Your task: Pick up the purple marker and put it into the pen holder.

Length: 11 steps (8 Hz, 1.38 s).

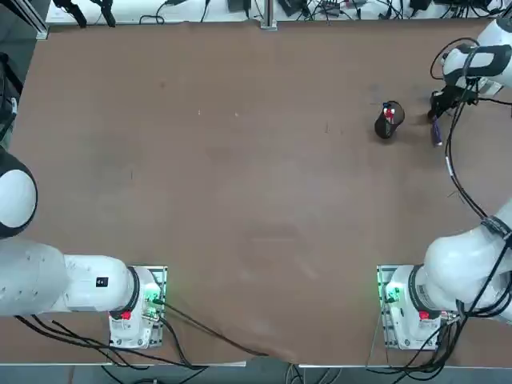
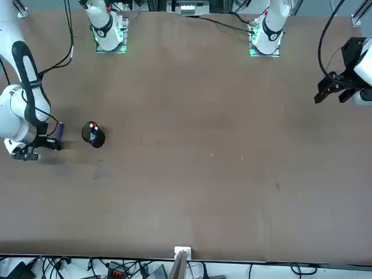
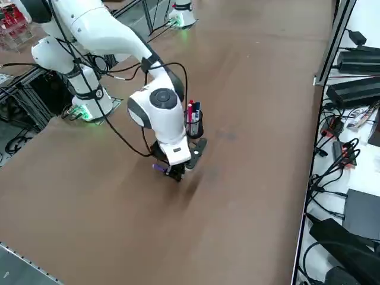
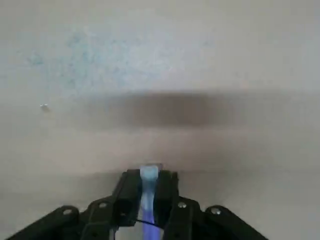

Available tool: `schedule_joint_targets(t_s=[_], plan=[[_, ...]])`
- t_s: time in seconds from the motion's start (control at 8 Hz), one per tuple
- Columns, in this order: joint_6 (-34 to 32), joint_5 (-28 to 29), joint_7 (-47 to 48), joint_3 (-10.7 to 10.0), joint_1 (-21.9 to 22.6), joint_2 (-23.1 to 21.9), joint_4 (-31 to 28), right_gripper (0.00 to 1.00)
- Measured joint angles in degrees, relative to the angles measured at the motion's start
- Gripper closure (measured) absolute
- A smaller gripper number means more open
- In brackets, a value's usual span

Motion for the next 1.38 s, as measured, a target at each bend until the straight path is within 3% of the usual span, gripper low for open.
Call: schedule_joint_targets(t_s=[0.38,0.75,1.38], plan=[[-18.2,0.3,4.4,1.0,2.3,-8.2,8.5,0.82],[-22.2,-2.3,20.3,1.1,7.7,-14.6,10.7,0.82],[-31.2,-28.5,69.3,1.4,23.8,-15.6,10.4,0.82]])
